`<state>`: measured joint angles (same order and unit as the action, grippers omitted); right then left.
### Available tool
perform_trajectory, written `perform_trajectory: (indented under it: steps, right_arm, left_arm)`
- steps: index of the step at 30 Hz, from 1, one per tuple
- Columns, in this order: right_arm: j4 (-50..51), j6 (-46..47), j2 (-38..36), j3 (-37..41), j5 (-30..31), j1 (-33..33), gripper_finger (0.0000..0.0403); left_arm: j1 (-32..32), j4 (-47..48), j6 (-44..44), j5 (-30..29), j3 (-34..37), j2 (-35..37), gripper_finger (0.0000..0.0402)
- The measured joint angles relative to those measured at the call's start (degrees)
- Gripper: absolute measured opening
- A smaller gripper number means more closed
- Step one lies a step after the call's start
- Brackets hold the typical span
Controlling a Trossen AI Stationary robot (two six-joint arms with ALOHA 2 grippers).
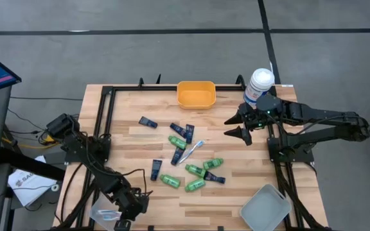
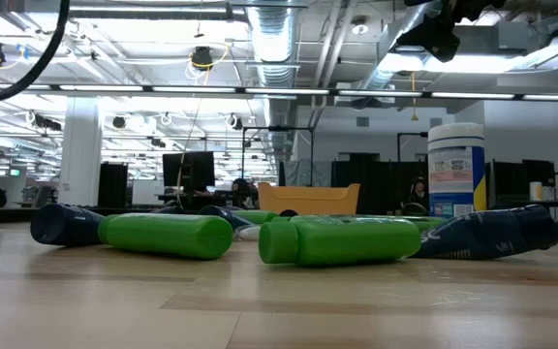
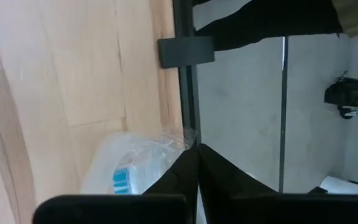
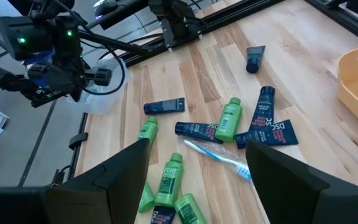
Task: Pick & Place Travel size toiletries
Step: Put the light blue toothbrush into the transparent bin
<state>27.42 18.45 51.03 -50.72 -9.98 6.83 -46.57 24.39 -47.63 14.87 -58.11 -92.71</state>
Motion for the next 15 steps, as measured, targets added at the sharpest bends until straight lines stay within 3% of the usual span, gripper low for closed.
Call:
perform_trajectory:
  steps: [15]
  right_arm:
    - [0.04, -0.02, 0.0, 0.0, -0.02, 0.0, 0.0258]
  left_arm:
    - [-1.4, 0.12, -12.67, 0.45, 4.0, 0.62, 0.0001]
